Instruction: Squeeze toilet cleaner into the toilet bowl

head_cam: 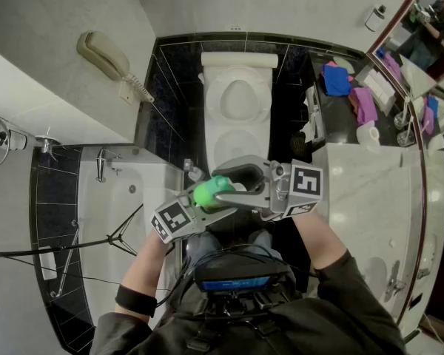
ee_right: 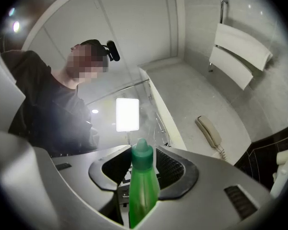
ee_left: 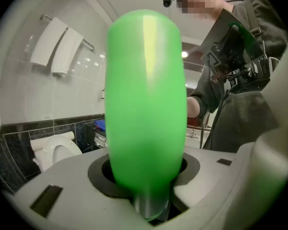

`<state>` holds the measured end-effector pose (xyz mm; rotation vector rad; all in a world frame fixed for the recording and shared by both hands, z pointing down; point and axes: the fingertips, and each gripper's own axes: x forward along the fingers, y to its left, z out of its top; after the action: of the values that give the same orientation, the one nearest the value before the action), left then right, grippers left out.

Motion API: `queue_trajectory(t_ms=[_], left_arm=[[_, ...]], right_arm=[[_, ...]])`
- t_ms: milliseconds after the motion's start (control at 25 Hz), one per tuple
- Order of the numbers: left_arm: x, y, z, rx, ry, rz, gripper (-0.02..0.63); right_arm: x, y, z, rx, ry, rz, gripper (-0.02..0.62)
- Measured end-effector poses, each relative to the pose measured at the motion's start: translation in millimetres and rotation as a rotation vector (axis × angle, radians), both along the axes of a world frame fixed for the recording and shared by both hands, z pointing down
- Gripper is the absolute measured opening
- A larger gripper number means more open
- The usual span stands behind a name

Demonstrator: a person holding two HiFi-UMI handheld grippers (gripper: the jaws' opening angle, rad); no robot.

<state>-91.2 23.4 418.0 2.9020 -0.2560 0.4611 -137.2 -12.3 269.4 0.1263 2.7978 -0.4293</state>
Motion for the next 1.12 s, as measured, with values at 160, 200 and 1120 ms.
queue_trajectory(t_ms=[160,200,1120], left_arm=[[-3,-15,-1,0.055,-0.024,-0.115,0.192],[-5,-21,2,0.093,-0.039,-0.148,0.192],[-72,-105,-3,0.541,-0.358,-0.783,0.193]], right_arm=[[0,-4,-2,-0.089,0.000,0.023,0.291],[1,-9,-2,-0.110,-0.002,0.053,0.316],[3,-36,25,-0.590,0.005,0.338,0.229]])
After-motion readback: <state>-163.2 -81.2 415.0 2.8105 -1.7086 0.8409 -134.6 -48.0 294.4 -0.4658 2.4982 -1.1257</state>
